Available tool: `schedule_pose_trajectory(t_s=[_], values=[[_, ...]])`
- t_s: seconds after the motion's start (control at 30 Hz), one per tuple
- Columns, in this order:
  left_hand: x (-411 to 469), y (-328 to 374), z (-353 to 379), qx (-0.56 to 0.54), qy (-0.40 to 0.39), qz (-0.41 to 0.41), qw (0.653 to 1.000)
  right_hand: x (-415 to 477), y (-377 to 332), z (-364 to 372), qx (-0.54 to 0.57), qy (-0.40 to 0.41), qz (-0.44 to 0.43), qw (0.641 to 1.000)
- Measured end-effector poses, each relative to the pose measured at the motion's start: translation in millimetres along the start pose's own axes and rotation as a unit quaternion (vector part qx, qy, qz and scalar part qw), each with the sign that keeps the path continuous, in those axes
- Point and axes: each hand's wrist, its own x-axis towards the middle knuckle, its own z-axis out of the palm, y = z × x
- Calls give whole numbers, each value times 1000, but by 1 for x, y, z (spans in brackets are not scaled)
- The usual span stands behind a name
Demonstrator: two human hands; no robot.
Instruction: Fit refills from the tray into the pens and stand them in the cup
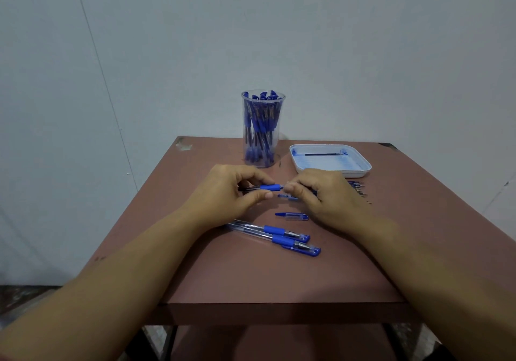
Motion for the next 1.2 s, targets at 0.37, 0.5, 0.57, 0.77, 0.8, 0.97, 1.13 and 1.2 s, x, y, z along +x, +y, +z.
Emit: schedule_pose_trajectory(t_s=[0.37, 0.5, 0.57, 0.77, 0.8, 0.97, 1.13, 1.2], values=[[1, 0, 1, -4, 5, 8, 1000, -1, -3, 1, 11, 12, 1, 1000], [1, 0, -1, -7, 15, 4, 1000, -2, -3, -1, 20, 37, -11, 999], [1, 0, 0, -13, 18, 0, 1000, -2, -4, 1, 1, 40, -19, 999], [1, 1, 1, -6, 24, 7, 1000, -2, -4, 0, 29, 15, 2, 999], [1, 0, 1, -7, 26, 7, 1000, -1, -5, 0, 36, 23, 1, 999], [0, 1, 1, 6, 32, 16, 999, 0, -6, 3, 4, 38, -5, 999], [0, -1, 0, 51, 30, 32, 998, -1, -5, 2, 24, 19, 25, 999], [0, -2, 1, 68, 24, 36, 997, -1, -4, 2, 46, -2, 48, 998]])
